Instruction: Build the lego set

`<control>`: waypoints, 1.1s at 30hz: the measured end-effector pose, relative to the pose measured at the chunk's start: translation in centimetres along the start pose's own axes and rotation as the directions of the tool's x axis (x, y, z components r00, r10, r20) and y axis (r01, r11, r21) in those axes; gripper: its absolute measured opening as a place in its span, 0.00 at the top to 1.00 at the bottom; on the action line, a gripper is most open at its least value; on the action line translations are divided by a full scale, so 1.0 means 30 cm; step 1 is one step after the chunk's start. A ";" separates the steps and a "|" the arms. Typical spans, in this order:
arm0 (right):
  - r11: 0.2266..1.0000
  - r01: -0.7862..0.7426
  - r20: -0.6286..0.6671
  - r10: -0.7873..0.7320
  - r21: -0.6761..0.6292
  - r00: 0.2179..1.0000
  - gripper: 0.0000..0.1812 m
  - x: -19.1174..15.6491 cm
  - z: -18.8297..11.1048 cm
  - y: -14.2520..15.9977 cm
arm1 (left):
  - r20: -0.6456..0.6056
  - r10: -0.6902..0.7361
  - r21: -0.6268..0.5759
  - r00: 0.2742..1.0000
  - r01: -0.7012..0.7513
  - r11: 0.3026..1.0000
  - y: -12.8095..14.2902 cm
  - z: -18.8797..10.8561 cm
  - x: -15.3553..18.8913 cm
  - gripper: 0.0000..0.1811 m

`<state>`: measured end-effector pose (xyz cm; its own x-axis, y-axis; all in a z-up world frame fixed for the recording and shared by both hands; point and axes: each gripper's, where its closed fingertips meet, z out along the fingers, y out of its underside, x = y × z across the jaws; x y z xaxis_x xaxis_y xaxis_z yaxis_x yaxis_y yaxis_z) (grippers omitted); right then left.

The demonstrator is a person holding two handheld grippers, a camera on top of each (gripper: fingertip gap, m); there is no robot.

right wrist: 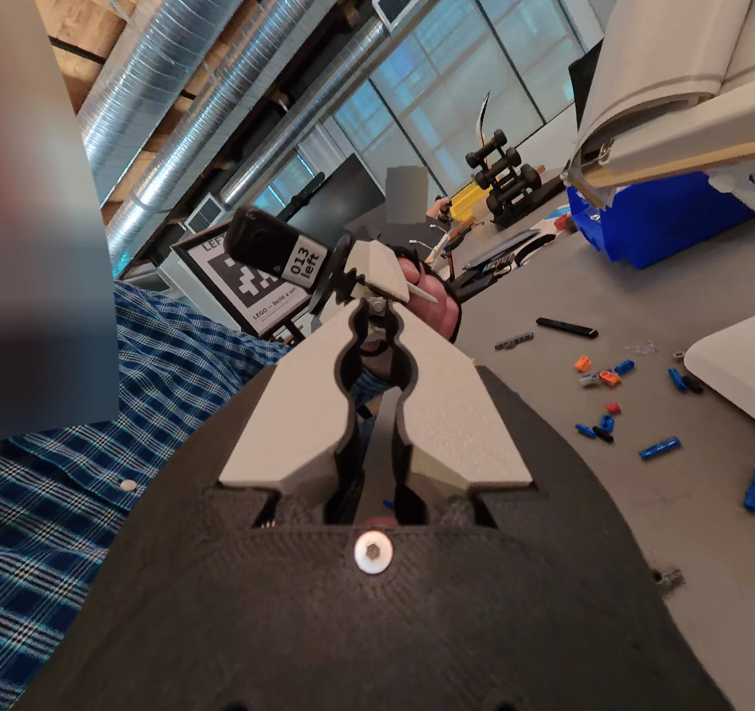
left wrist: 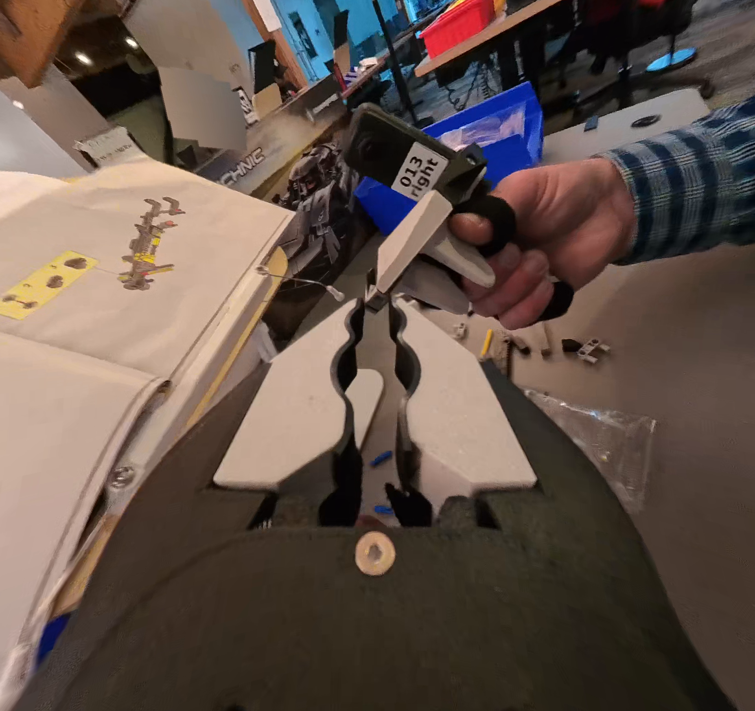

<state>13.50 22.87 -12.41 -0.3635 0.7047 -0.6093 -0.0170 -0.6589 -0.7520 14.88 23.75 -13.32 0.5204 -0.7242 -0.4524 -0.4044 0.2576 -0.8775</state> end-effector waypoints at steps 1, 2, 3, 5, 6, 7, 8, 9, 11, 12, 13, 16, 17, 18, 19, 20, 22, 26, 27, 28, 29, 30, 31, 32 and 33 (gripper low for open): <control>1.000 0.001 -0.003 -0.001 0.016 1.000 0.97 0.000 -0.001 -0.004 | 0.032 0.046 -0.010 0.998 -0.045 0.999 -0.003 -0.001 -0.004 0.95; 1.000 0.001 -0.009 -0.001 0.027 1.000 0.97 0.002 -0.003 -0.006 | 0.068 0.083 -0.024 0.994 -0.082 0.996 -0.005 -0.002 -0.012 0.94; 0.999 -0.001 -0.016 0.002 0.037 1.000 0.97 0.004 -0.004 -0.008 | 0.109 0.123 -0.041 0.986 -0.119 0.992 -0.006 -0.004 -0.024 0.92; 0.999 -0.003 -0.023 0.004 0.049 1.000 0.97 0.004 -0.005 -0.010 | 0.165 0.243 -0.083 0.956 -0.232 0.969 -0.012 -0.006 -0.029 0.92; 0.998 -0.007 -0.026 0.009 0.056 1.000 0.97 0.005 -0.005 -0.013 | 0.184 0.289 -0.106 0.939 -0.274 0.956 -0.015 -0.005 -0.028 0.92; 0.998 -0.010 -0.028 0.012 0.062 1.000 0.97 0.004 -0.006 -0.015 | 0.180 0.328 -0.123 0.928 -0.309 0.943 -0.016 -0.002 -0.019 0.95; 0.998 -0.013 -0.027 0.015 0.065 1.000 0.97 0.002 -0.006 -0.016 | 0.186 0.360 -0.141 0.914 -0.338 0.930 -0.016 -0.001 -0.017 0.96; 0.998 -0.016 -0.027 0.018 0.067 0.999 0.97 0.000 -0.007 -0.017 | 0.196 0.377 -0.152 0.905 -0.352 0.924 -0.019 -0.002 -0.020 0.96; 0.998 -0.014 -0.030 0.016 0.068 0.999 0.97 -0.004 -0.006 -0.018 | 0.193 0.382 -0.159 0.904 -0.355 0.921 -0.023 -0.003 -0.017 0.96; 0.998 -0.009 -0.031 0.011 0.066 0.999 0.97 -0.007 -0.006 -0.018 | 0.192 0.388 -0.162 0.902 -0.361 0.919 -0.025 -0.004 -0.017 0.97; 0.998 -0.003 -0.034 0.005 0.066 0.999 0.97 -0.008 -0.006 -0.018 | 0.186 0.375 -0.166 0.908 -0.347 0.923 -0.025 -0.005 -0.016 0.97; 0.998 0.010 -0.034 -0.007 0.065 0.999 0.97 -0.011 -0.006 -0.016 | 0.151 0.306 -0.167 0.940 -0.281 0.945 -0.024 -0.005 -0.011 0.97; 0.998 0.020 -0.038 -0.017 0.066 0.999 0.97 -0.012 -0.006 -0.017 | 0.148 0.277 -0.161 0.949 -0.253 0.954 -0.025 -0.005 -0.012 0.97; 0.998 0.028 -0.040 -0.026 0.065 0.999 0.97 -0.013 -0.005 -0.019 | 0.140 0.246 -0.151 0.959 -0.224 0.963 -0.027 -0.005 -0.012 0.97; 0.997 0.034 -0.035 -0.032 0.065 0.999 0.97 -0.016 -0.005 -0.020 | 0.129 0.193 -0.133 0.973 -0.176 0.975 -0.031 -0.006 -0.011 0.97; 0.997 0.037 -0.031 -0.035 0.069 0.999 0.97 -0.020 -0.005 -0.023 | 0.121 0.134 -0.115 0.984 -0.120 0.986 -0.036 -0.006 -0.013 0.97; 0.996 0.045 -0.023 -0.044 0.072 0.999 0.97 -0.025 -0.004 -0.028 | 0.094 0.050 -0.081 0.994 -0.042 0.996 -0.043 -0.006 -0.012 0.97; 0.996 0.056 -0.035 -0.053 0.074 0.998 0.97 -0.021 -0.009 -0.028 | 0.056 -0.090 -0.045 0.994 0.093 0.995 -0.039 -0.001 -0.012 0.97; 0.995 0.064 -0.047 -0.060 0.072 0.997 0.97 -0.016 -0.009 -0.027 | 0.060 -0.101 -0.038 0.993 0.103 0.994 -0.036 0.001 -0.013 0.97; 0.996 0.061 -0.046 -0.058 0.072 0.997 0.97 -0.015 -0.010 -0.026 | 0.059 -0.103 -0.034 0.993 0.105 0.994 -0.035 0.001 -0.011 0.97; 0.996 0.063 -0.045 -0.060 0.071 0.997 0.97 -0.015 -0.010 -0.023 | 0.048 -0.124 -0.030 0.991 0.125 0.992 -0.034 0.001 -0.009 0.97; 0.995 0.067 -0.052 -0.064 0.068 0.997 0.97 -0.013 -0.010 -0.022 | 0.044 -0.130 -0.025 0.991 0.131 0.991 -0.031 0.001 -0.009 0.97; 0.995 0.075 -0.058 -0.071 0.061 0.996 0.97 -0.011 -0.011 -0.019 | 0.043 -0.125 -0.027 0.991 0.126 0.992 -0.028 0.001 -0.007 0.97; 0.995 0.085 -0.062 -0.081 0.053 0.995 0.97 -0.009 -0.013 -0.017 | 0.025 -0.151 -0.032 0.988 0.151 0.988 -0.026 0.002 -0.004 0.96; 0.995 0.090 -0.063 -0.087 0.051 0.994 0.97 -0.010 -0.014 -0.016 | 0.004 -0.184 -0.023 0.983 0.184 0.983 -0.028 0.003 -0.004 0.96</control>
<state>13.99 23.08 -11.99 -0.3009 0.7745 -0.5565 -0.0971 -0.6054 -0.7900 15.22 23.67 -12.56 0.5892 -0.7567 -0.2835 -0.3185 0.1050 -0.9421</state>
